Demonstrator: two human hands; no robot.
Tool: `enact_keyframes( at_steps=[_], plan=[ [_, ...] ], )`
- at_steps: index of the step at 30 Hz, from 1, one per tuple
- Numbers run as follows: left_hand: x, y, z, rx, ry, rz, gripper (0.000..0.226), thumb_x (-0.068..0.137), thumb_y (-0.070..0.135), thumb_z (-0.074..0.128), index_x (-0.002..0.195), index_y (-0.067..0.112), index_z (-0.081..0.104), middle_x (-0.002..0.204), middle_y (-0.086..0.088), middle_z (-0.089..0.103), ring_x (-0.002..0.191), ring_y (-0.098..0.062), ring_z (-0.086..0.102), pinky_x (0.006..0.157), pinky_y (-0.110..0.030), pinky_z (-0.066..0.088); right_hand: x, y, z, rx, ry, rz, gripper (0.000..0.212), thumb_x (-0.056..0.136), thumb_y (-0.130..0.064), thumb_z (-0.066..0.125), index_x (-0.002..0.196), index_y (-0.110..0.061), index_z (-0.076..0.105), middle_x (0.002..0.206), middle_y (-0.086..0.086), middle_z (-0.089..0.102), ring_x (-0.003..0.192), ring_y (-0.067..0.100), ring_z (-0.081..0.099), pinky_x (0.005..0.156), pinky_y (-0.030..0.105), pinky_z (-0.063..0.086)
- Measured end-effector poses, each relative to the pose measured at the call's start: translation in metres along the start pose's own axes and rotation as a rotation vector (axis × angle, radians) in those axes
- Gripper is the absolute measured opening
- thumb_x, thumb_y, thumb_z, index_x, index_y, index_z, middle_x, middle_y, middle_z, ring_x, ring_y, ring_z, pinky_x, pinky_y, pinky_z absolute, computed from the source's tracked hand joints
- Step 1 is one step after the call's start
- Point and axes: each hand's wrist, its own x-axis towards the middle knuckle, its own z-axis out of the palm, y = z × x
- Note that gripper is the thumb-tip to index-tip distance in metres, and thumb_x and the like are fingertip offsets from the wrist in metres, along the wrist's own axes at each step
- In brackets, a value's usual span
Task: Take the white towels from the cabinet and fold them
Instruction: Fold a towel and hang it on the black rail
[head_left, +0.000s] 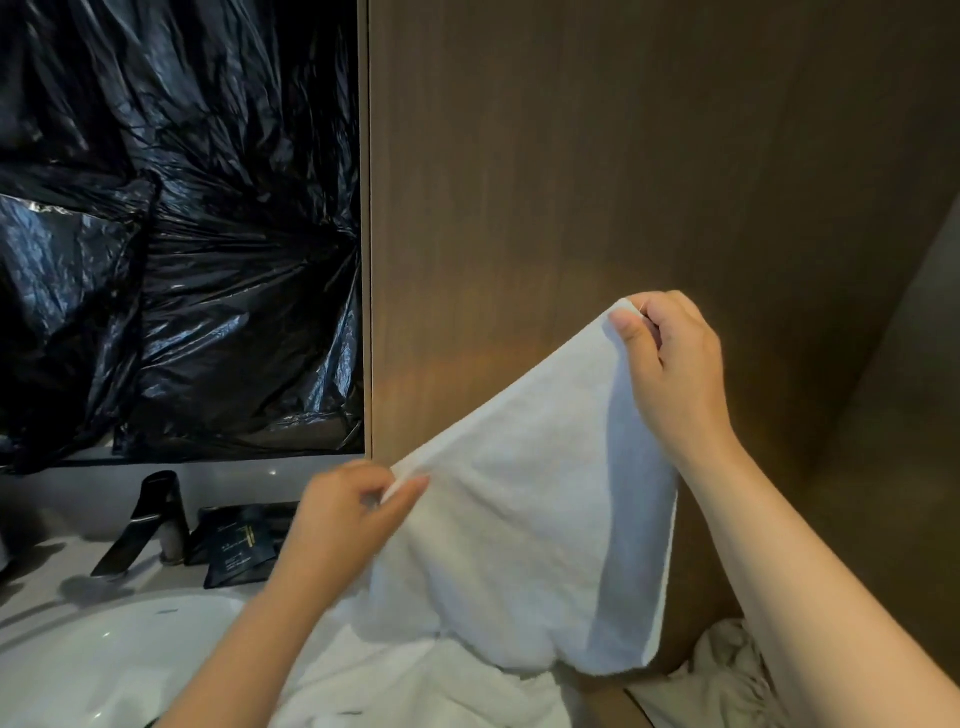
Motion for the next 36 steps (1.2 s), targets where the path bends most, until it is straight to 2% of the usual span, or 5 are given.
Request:
enact_keyframes(
  at_steps=[5, 11, 25, 31, 36],
  plan=[
    [0.046, 0.027, -0.044, -0.067, 0.229, 0.190, 0.054, 0.084, 0.039, 0.067, 0.045, 0.006, 0.047, 0.049, -0.006, 0.042, 0.052, -0.020, 0.044, 0.054, -0.030, 0.041, 0.017, 0.005, -0.017, 0.057, 0.137, 0.055, 0.019, 0.101, -0.029, 0.047, 0.092, -0.020, 0.061, 0.085, -0.012, 0.058, 0.083, -0.003, 0.055, 0.067, 0.001, 0.039],
    [0.038, -0.003, -0.027, 0.095, -0.014, 0.112, 0.042, 0.081, 0.040, 0.072, 0.054, 0.011, 0.060, 0.058, 0.005, 0.052, 0.058, -0.009, 0.051, 0.057, -0.020, 0.040, -0.006, 0.036, -0.004, 0.078, 0.061, 0.230, 0.025, 0.102, -0.027, 0.047, 0.090, -0.012, 0.063, 0.087, 0.003, 0.061, 0.085, 0.015, 0.057, 0.074, 0.032, 0.047],
    [-0.011, -0.066, 0.029, 0.174, -0.214, -0.012, 0.056, 0.083, 0.035, 0.071, 0.047, 0.022, 0.029, 0.051, 0.003, 0.028, 0.047, -0.013, 0.029, 0.049, -0.024, 0.024, -0.039, 0.056, 0.017, 0.024, -0.036, 0.328, 0.018, 0.101, -0.031, 0.048, 0.094, -0.022, 0.061, 0.096, -0.003, 0.062, 0.087, 0.009, 0.058, 0.073, 0.014, 0.043],
    [-0.021, -0.087, 0.032, 0.173, -0.298, -0.177, 0.023, 0.083, 0.046, 0.068, 0.070, 0.027, 0.072, 0.071, 0.012, 0.063, 0.066, -0.001, 0.058, 0.064, -0.022, 0.050, -0.035, 0.056, 0.020, 0.039, -0.045, 0.337, 0.016, 0.101, -0.034, 0.048, 0.096, -0.024, 0.060, 0.097, -0.006, 0.061, 0.087, 0.006, 0.058, 0.070, 0.009, 0.040],
    [-0.014, -0.096, 0.026, 0.158, -0.263, -0.172, 0.035, 0.081, 0.051, 0.067, 0.058, 0.026, 0.067, 0.061, 0.010, 0.059, 0.056, -0.002, 0.054, 0.057, -0.025, 0.047, -0.029, 0.060, 0.024, 0.046, -0.038, 0.342, 0.017, 0.101, -0.034, 0.048, 0.098, -0.023, 0.061, 0.100, -0.005, 0.062, 0.088, 0.007, 0.058, 0.070, 0.009, 0.041]
  ],
)
